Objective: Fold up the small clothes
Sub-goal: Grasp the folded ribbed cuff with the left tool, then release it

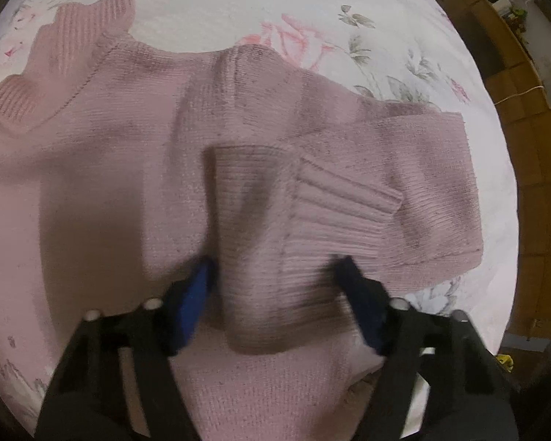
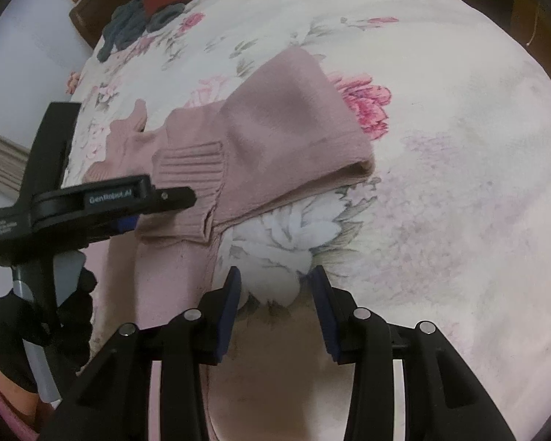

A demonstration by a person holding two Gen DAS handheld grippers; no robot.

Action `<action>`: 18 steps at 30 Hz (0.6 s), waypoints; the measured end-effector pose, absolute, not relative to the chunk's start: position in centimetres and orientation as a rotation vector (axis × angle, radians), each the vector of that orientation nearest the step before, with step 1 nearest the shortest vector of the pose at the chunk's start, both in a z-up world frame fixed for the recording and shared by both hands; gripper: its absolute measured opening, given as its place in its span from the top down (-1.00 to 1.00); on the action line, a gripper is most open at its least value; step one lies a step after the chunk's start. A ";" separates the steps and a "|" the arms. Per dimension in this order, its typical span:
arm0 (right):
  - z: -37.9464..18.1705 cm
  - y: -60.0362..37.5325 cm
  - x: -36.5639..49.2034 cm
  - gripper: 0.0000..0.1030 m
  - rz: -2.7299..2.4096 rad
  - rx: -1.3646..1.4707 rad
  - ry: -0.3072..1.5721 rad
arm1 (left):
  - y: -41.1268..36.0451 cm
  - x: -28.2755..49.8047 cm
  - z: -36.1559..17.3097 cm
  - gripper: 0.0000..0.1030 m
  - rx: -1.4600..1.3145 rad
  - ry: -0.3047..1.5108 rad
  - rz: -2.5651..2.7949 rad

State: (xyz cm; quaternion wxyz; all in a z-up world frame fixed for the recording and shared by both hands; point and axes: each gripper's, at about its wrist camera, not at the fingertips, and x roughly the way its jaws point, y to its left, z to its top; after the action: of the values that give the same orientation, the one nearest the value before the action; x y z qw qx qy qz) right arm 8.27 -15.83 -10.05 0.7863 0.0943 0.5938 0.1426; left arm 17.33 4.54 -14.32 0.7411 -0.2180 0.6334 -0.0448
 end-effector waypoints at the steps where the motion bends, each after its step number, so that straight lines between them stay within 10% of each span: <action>1: -10.1 -15.8 8.3 0.21 0.304 0.205 1.278 | 4.5 17.4 -14.1 0.00 -0.474 1.386 -0.101; 6: -9.9 -16.2 8.4 0.21 0.279 0.207 1.273 | 5.0 17.5 -12.3 0.71 -0.463 1.338 -0.104; 18: -8.0 -14.8 10.8 0.21 0.303 0.224 1.222 | 17.2 12.4 -7.2 0.74 -0.523 1.162 0.061</action>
State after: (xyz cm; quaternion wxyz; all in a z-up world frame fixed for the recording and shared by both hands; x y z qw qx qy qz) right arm 10.82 -14.82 -8.04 0.8024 0.1044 0.5704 0.1414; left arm 12.44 17.17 -7.25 0.8035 -0.2441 0.5422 0.0284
